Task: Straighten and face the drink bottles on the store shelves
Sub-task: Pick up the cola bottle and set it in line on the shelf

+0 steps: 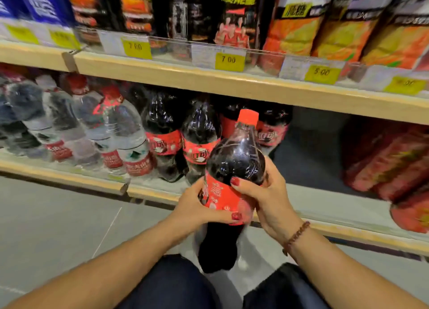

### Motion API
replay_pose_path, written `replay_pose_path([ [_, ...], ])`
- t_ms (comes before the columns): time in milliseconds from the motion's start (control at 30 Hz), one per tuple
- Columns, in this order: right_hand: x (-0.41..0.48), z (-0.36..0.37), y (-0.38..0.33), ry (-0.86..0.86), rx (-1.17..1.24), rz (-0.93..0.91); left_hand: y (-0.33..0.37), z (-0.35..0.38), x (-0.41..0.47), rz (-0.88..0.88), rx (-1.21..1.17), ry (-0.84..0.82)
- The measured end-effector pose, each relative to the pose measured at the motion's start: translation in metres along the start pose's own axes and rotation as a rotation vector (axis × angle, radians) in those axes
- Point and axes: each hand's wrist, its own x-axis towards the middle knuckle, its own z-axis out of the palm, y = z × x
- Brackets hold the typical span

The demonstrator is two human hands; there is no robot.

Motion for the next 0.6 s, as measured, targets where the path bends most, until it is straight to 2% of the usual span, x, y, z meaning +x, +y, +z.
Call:
replay_pose_path([
  [133,0.006,-0.005,-0.003,-0.011,0.022,-0.002,0.001,0.0,0.01,-0.017,-0.008,-0.06],
  [600,0.043,-0.039,-0.007,0.104,0.027,0.053,0.0,0.027,0.066,-0.108,-0.098,-0.115],
])
